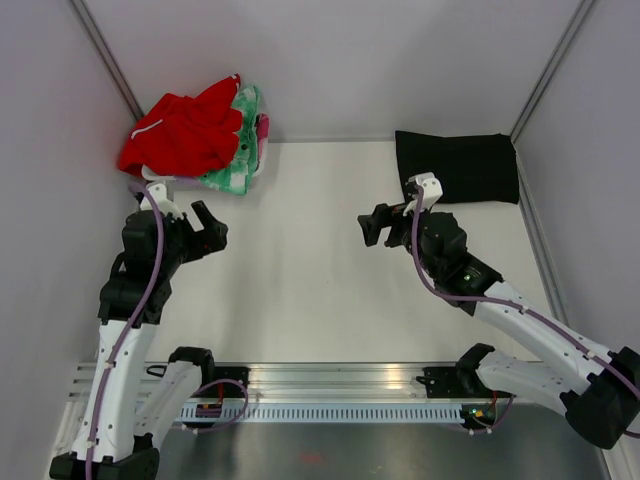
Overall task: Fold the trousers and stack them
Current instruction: Grab the trousers from the pile
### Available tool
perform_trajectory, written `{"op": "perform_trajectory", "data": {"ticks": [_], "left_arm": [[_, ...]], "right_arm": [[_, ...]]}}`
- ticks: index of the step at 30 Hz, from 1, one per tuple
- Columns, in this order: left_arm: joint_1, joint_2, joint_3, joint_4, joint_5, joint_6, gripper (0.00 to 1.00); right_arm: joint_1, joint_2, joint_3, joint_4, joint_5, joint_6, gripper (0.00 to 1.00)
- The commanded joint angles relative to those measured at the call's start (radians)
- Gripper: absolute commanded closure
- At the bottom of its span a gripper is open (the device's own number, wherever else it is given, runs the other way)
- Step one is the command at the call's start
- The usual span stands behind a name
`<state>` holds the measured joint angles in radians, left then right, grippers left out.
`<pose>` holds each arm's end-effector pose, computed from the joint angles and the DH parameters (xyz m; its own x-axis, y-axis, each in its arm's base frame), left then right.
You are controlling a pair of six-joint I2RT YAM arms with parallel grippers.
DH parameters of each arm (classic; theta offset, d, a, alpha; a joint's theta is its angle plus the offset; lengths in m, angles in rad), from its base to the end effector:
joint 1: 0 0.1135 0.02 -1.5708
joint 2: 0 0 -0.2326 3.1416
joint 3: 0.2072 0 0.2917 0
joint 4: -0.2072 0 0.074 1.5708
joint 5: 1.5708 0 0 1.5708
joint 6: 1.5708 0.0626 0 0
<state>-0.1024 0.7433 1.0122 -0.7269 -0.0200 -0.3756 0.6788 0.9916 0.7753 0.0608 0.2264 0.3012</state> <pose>0.2294 -0.0223 0.3442 -0.4401 -0.3235 -0.8377 -0.0829 0.9435 -0.3208 0.2561 0.1886 0.2846 -0.2454 0.1735 -0.9538 -0.3837 0.8861 0.2599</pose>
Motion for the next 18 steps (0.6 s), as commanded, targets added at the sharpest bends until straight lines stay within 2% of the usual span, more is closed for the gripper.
{"op": "perform_trajectory", "data": {"ticks": [1,6,9,13,14,16,18], "left_arm": [[0.0,0.002,0.029,0.035,0.015,0.001,0.0],[0.0,0.066,0.045,0.151,0.003,-0.011,0.0],[0.0,0.21,0.13,0.188,-0.101,-0.063,0.0],[0.001,0.497,0.383,0.208,-0.184,-0.068,0.0],[0.001,0.616,0.428,0.208,-0.213,-0.063,0.0],[0.004,0.724,0.556,0.205,-0.244,-0.051,0.0],[0.009,0.856,0.618,0.225,-0.253,-0.028,0.0]], "right_arm": [[0.004,0.027,0.044,0.033,0.017,0.029,0.02],[0.002,0.1,0.073,0.011,0.076,0.075,0.02],[-0.031,0.192,0.132,-0.053,0.091,0.123,0.02],[-0.117,0.277,0.186,-0.092,-0.062,0.174,0.02],[-0.119,0.28,0.189,-0.084,-0.071,0.171,0.02],[-0.117,0.271,0.193,-0.081,-0.07,0.162,0.02],[-0.119,0.246,0.19,-0.087,-0.039,0.153,0.02]]}}
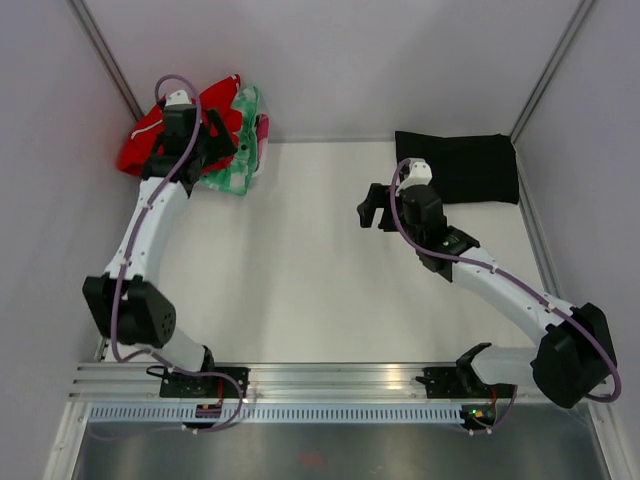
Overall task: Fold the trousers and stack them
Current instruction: Grab the trousers from the pile
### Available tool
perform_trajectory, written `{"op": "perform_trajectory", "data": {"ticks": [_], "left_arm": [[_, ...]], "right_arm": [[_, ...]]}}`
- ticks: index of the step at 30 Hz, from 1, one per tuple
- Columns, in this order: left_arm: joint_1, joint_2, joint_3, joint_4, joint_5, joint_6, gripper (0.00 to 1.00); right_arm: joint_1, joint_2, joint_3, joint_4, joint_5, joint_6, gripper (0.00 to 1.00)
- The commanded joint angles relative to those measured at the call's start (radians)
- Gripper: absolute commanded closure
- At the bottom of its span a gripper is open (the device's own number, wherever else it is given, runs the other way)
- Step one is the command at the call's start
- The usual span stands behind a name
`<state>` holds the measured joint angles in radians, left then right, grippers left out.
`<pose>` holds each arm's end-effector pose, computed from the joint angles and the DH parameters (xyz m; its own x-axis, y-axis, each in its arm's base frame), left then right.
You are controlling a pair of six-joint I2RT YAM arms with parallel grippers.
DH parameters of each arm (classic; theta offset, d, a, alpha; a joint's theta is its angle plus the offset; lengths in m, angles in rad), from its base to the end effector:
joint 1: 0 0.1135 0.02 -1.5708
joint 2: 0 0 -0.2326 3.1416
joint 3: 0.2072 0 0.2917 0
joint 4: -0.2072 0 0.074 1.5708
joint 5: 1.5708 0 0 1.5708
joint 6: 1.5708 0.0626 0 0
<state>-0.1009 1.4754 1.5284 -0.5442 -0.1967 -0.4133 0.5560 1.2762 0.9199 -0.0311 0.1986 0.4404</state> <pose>0.3983 -0.0280 0.3562 -0.4006 -0.3553 -0.8445 -0.2550 0.9286 -0.2697 0.3176 0.1828 0.2416 -0.4447 0.2157 -0.8693 -0.1909 0.9254 0.3273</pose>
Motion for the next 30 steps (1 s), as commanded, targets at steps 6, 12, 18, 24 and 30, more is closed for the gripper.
{"op": "perform_trajectory", "data": {"ticks": [6,12,18,24,30], "left_arm": [[0.032,0.356,0.269,0.093,-0.083,0.045,0.0],[0.035,0.459,0.303,0.187,-0.073,0.087,0.41],[0.035,0.314,0.303,0.185,0.029,0.195,0.98],[0.027,-0.016,0.34,0.09,0.151,0.309,0.98],[-0.066,-0.269,0.299,-0.086,0.394,0.275,0.98]], "right_arm": [[0.004,-0.098,0.039,-0.047,0.045,-0.026,0.02],[0.004,-0.12,0.043,-0.087,0.068,-0.04,0.02],[0.005,-0.121,0.042,-0.085,0.062,-0.019,0.02],[0.004,-0.077,0.102,-0.115,0.111,0.049,0.02],[-0.027,-0.047,0.2,-0.239,0.22,0.153,0.02]]}}
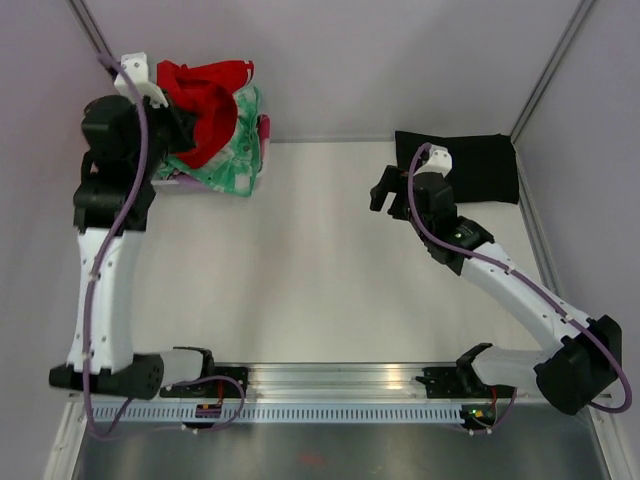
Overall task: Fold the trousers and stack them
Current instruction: Grab the trousers from the pile, then move the trousers to the center of the board
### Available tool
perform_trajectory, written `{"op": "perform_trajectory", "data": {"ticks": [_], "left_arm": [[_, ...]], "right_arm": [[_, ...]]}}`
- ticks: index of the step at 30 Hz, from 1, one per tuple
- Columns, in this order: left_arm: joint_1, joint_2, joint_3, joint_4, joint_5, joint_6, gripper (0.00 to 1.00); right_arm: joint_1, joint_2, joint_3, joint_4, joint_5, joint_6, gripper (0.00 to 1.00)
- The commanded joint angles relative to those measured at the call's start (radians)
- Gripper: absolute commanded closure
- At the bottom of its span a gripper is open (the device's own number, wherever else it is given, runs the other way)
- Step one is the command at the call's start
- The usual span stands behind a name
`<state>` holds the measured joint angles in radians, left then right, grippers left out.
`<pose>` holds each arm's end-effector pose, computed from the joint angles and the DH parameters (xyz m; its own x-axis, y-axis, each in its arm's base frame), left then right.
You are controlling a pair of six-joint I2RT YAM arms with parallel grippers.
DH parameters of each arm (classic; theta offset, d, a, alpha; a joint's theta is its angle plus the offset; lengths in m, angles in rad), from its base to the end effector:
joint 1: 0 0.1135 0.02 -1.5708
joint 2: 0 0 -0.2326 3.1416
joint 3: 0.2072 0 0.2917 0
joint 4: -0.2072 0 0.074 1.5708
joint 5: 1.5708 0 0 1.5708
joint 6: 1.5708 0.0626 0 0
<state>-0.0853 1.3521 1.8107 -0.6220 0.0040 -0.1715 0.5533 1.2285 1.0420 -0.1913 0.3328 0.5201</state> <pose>0.3325 -0.0287 0.4985 -0.1749 -0.1563 -0.9721 0.0602 0.9838 -0.1690 0.3148 0.1704 0.2895 -0.3908 0.3107 -0.8665 -0.0508 0.9326 0.3574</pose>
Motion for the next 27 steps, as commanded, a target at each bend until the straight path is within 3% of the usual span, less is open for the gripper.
{"op": "perform_trajectory", "data": {"ticks": [1,7,11,14,15,17,21,22,23,25,26,27], "left_arm": [[-0.105,-0.177,-0.01,-0.015,0.212,0.029,0.98],[-0.326,-0.355,-0.187,-0.03,0.31,-0.109,0.98],[-0.464,-0.442,-0.596,0.187,0.37,-0.264,0.98],[-0.681,-0.391,-0.75,0.335,0.277,-0.326,0.98],[-0.826,-0.325,-0.757,0.369,0.176,-0.322,0.98],[-1.01,-0.242,-0.71,0.369,0.066,-0.264,0.98],[-1.113,-0.061,-0.64,0.317,0.021,-0.206,0.94],[-1.113,-0.042,-0.643,0.315,0.019,-0.221,0.87],[-1.113,-0.022,-0.657,0.314,0.005,-0.229,0.59],[-1.111,-0.027,-0.672,0.298,-0.05,-0.27,0.33],[-1.108,-0.048,-0.675,0.257,-0.144,-0.296,0.01],[-1.098,-0.063,-0.677,0.222,-0.195,-0.328,0.0]], "right_arm": [[-0.027,-0.006,0.081,-0.085,0.087,0.072,0.02],[-0.038,-0.119,0.066,-0.152,0.187,0.05,0.02],[-0.049,-0.201,0.062,-0.282,0.259,0.11,0.02],[-0.052,-0.251,0.021,-0.292,0.21,0.126,0.02],[-0.05,-0.274,-0.015,-0.284,0.184,0.118,0.02],[-0.05,-0.299,-0.052,-0.267,0.131,0.107,0.02],[-0.049,-0.317,-0.089,-0.301,0.153,0.097,0.02],[-0.05,-0.317,-0.088,-0.313,0.169,0.095,0.02],[-0.05,-0.322,-0.085,-0.332,0.193,0.092,0.02],[-0.049,-0.328,-0.079,-0.349,0.218,0.087,0.02],[-0.049,-0.333,-0.079,-0.359,0.236,0.087,0.02],[-0.05,-0.336,-0.085,-0.362,0.241,0.087,0.02]]}}
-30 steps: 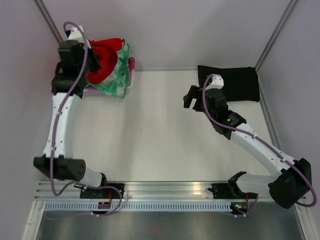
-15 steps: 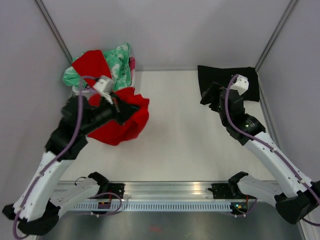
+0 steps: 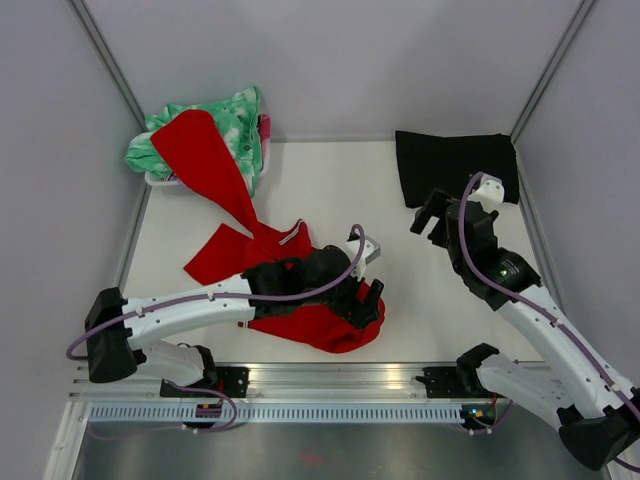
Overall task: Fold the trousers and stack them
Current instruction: Move the trousers to the center of the board, then flatten the trousers out
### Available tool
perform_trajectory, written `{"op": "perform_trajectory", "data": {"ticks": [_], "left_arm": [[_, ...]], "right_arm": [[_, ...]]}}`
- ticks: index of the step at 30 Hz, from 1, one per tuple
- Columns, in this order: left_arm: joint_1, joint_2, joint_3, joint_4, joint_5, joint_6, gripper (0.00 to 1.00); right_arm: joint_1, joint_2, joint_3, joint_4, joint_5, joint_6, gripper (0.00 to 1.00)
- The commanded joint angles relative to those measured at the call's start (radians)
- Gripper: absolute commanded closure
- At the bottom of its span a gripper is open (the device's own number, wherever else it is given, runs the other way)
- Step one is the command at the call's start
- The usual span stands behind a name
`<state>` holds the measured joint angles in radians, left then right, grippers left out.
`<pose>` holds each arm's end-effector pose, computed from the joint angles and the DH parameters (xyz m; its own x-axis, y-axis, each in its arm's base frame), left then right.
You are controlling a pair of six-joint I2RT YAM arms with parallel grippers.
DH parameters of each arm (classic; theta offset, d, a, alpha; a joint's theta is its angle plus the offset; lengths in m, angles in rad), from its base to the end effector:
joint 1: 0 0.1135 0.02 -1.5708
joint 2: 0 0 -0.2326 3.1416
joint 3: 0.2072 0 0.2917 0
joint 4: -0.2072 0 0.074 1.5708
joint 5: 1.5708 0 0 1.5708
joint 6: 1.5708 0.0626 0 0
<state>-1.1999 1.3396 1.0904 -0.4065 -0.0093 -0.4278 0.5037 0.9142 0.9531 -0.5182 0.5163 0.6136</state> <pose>0.1333 -0.3413 0.2444 -0.5866 0.3638 -0.7235 0.7539 0.5718 -0.3237 0.2557 0.1056 0.3096 -0.3510 0.3783 -0.8565 0.2030 0.9237 0.3248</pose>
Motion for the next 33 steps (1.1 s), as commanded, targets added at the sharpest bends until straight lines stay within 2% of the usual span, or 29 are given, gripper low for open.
{"op": "perform_trajectory", "data": {"ticks": [1,2,3,4,5,6,7,8,10,11,13,14,15,17,21,23,24,25,26,27,28,30,31,33], "left_arm": [[0.038,-0.069,0.042,-0.035,-0.219,-0.163,0.0],[0.066,-0.088,0.037,-0.145,-0.28,-0.231,0.0],[0.156,-0.136,0.025,-0.199,-0.288,-0.355,0.0],[0.219,-0.169,-0.03,-0.236,-0.276,-0.397,0.0],[0.337,-0.209,-0.076,-0.25,-0.255,-0.425,0.0],[0.389,-0.303,-0.169,-0.256,-0.258,-0.474,0.0],[0.443,-0.353,-0.213,-0.253,-0.256,-0.486,0.0],[0.544,-0.438,-0.252,-0.25,-0.25,-0.497,0.0],[0.646,-0.503,-0.351,-0.224,-0.215,-0.488,0.0],[0.748,-0.528,-0.386,-0.207,-0.154,-0.486,0.0],[0.853,-0.585,-0.496,-0.089,-0.053,-0.474,0.0],[0.943,-0.591,-0.532,-0.03,0.08,-0.467,0.0],[0.974,-0.592,-0.579,0.062,0.127,-0.462,0.0],[1.028,-0.541,-0.598,0.122,0.155,-0.45,0.0],[1.073,-0.381,-0.606,0.27,0.206,-0.398,0.02],[1.076,-0.311,-0.615,0.38,0.271,-0.393,0.07],[1.076,-0.298,-0.641,0.437,0.311,-0.393,0.1],[1.076,-0.293,-0.656,0.496,0.351,-0.393,0.22],[1.074,-0.304,-0.675,0.597,0.427,-0.396,0.28],[1.074,-0.316,-0.696,0.629,0.451,-0.394,0.32],[1.073,-0.333,-0.698,0.641,0.471,-0.388,0.42],[1.071,-0.388,-0.689,0.614,0.465,-0.339,0.54],[1.07,-0.407,-0.679,0.591,0.45,-0.322,0.74],[1.07,-0.456,-0.623,0.5,0.445,-0.289,0.98]], "right_arm": [[-0.001,-0.023,0.0,-0.026,0.051,-0.011,0.02],[-0.001,-0.02,-0.007,-0.013,0.039,-0.018,0.02],[-0.001,-0.017,-0.025,0.006,-0.014,-0.035,0.02],[0.001,-0.014,-0.034,0.03,-0.056,-0.052,0.02],[0.001,0.006,-0.046,0.103,-0.112,-0.104,0.02],[0.002,0.024,-0.068,0.148,-0.277,-0.144,0.02],[0.006,0.094,-0.068,0.211,-0.351,-0.181,0.02],[0.04,0.139,-0.036,0.222,-0.399,-0.192,0.02],[0.113,0.242,0.033,0.178,-0.371,-0.216,0.02],[0.184,0.329,0.099,0.166,-0.346,-0.241,0.02],[0.232,0.418,0.145,0.176,-0.337,-0.256,0.02],[0.26,0.436,0.173,0.193,-0.341,-0.249,0.02],[0.265,0.449,0.182,0.204,-0.354,-0.242,0.02],[0.266,0.475,0.203,0.236,-0.393,-0.227,0.02],[0.266,0.492,0.214,0.25,-0.427,-0.222,0.02],[0.266,0.488,0.222,0.218,-0.403,-0.23,0.02],[0.266,0.482,0.222,0.202,-0.379,-0.23,0.02],[0.266,0.465,0.22,0.176,-0.351,-0.226,0.02],[0.265,0.456,0.22,0.158,-0.279,-0.219,0.02],[0.265,0.447,0.22,0.143,-0.247,-0.213,0.02],[0.265,0.428,0.223,0.117,-0.219,-0.197,0.02],[0.256,0.407,0.222,0.103,-0.167,-0.186,0.02],[0.251,0.382,0.219,0.096,-0.153,-0.18,0.02],[0.228,0.355,0.214,0.089,-0.13,-0.161,0.02]]}}
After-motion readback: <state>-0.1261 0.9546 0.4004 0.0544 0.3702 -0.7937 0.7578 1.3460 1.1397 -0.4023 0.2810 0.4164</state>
